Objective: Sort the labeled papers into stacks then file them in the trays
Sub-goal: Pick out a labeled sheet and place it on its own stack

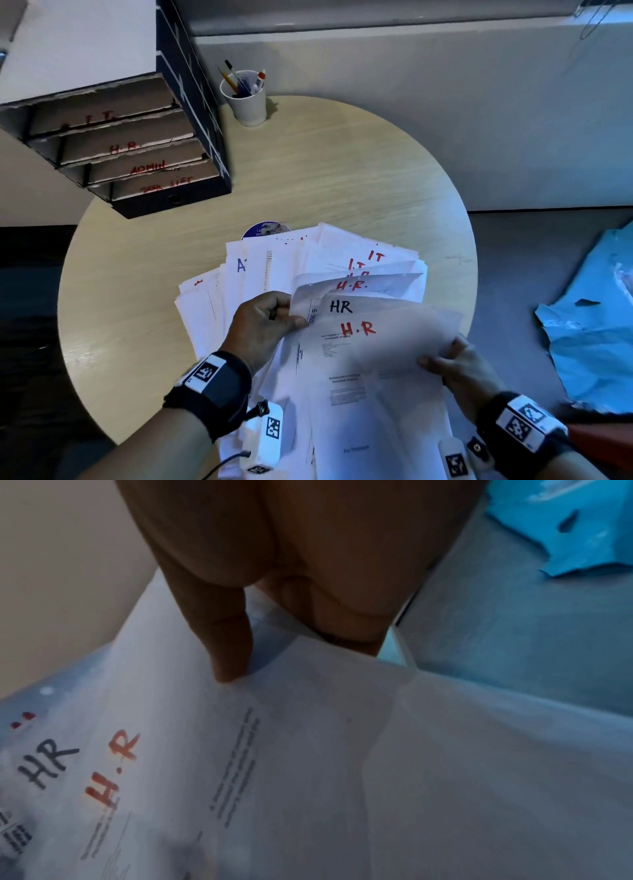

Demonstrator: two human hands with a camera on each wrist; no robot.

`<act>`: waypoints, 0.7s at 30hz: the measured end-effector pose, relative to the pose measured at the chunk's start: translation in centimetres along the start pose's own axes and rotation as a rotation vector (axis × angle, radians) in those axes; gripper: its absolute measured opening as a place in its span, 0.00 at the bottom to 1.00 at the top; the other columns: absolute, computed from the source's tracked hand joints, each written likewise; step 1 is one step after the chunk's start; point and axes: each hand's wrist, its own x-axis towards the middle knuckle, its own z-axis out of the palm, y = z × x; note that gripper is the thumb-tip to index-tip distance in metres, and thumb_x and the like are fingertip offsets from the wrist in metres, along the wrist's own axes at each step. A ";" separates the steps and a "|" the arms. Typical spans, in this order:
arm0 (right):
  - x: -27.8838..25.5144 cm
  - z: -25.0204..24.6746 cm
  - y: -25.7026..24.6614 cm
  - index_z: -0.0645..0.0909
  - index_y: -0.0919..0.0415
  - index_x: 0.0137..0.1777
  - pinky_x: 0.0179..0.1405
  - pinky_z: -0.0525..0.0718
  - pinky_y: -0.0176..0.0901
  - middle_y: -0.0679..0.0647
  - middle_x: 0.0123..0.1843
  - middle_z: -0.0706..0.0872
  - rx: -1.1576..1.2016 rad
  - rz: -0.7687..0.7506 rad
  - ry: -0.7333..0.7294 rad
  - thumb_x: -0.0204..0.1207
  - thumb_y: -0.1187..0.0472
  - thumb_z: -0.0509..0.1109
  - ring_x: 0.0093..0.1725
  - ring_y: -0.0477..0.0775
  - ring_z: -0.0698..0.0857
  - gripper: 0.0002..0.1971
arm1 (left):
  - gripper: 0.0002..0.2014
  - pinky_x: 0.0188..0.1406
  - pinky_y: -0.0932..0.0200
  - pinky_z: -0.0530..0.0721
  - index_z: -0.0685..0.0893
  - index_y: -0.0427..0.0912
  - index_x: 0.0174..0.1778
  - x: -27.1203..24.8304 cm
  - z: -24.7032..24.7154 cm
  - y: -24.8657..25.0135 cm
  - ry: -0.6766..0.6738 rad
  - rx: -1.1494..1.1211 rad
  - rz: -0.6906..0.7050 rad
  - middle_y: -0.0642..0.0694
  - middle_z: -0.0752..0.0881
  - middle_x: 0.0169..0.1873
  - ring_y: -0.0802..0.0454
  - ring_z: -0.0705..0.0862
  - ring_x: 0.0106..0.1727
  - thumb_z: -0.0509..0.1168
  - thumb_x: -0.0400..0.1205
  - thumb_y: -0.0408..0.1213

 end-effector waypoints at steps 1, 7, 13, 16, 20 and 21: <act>0.2 0.0 -0.3 0.83 0.67 0.57 0.40 0.89 0.51 0.71 0.51 0.90 -0.016 -0.001 -0.015 0.31 0.53 0.93 0.46 0.65 0.89 0.49 | 0.09 0.36 0.62 0.87 0.89 0.35 0.41 -0.3 0.0 0.0 -0.019 0.028 0.008 0.46 0.91 0.32 0.54 0.87 0.34 0.75 0.71 0.18; 1.0 0.2 -1.6 0.82 0.69 0.60 0.41 0.90 0.53 0.70 0.52 0.90 -0.020 0.070 -0.110 0.34 0.58 0.93 0.47 0.66 0.89 0.47 | 0.08 0.39 0.58 0.89 0.92 0.40 0.43 -0.4 -0.9 -0.6 -0.016 0.089 -0.026 0.50 0.93 0.36 0.51 0.91 0.38 0.81 0.70 0.30; 1.5 1.0 -2.5 0.88 0.73 0.51 0.44 0.87 0.50 0.70 0.49 0.91 -0.199 0.074 -0.069 0.53 0.71 0.81 0.47 0.67 0.90 0.22 | 0.15 0.62 0.37 0.86 0.87 0.33 0.60 1.1 -1.0 -1.4 -0.032 -0.142 -0.109 0.35 0.91 0.54 0.32 0.89 0.57 0.71 0.78 0.22; 2.3 1.4 -2.5 0.90 0.64 0.44 0.50 0.82 0.45 0.58 0.51 0.90 -0.251 -0.021 -0.018 0.53 0.69 0.82 0.51 0.59 0.88 0.16 | 0.20 0.61 0.39 0.87 0.84 0.28 0.62 1.4 -0.8 -1.5 0.004 -0.238 -0.107 0.31 0.90 0.55 0.29 0.88 0.58 0.68 0.74 0.13; 3.4 2.4 -3.4 0.92 0.61 0.45 0.59 0.83 0.47 0.50 0.59 0.89 -0.248 -0.102 -0.007 0.64 0.76 0.79 0.55 0.50 0.88 0.13 | 0.22 0.51 0.44 0.90 0.85 0.31 0.62 0.9 -0.9 -0.8 -0.024 -0.225 -0.062 0.35 0.92 0.52 0.35 0.91 0.53 0.72 0.72 0.15; 3.4 2.7 -3.8 0.92 0.58 0.44 0.51 0.85 0.42 0.50 0.50 0.92 -0.256 -0.112 0.001 0.65 0.77 0.78 0.48 0.49 0.88 0.14 | 0.22 0.44 0.49 0.91 0.86 0.32 0.60 0.7 -0.9 -0.7 -0.026 -0.233 -0.052 0.36 0.93 0.49 0.38 0.92 0.49 0.73 0.71 0.15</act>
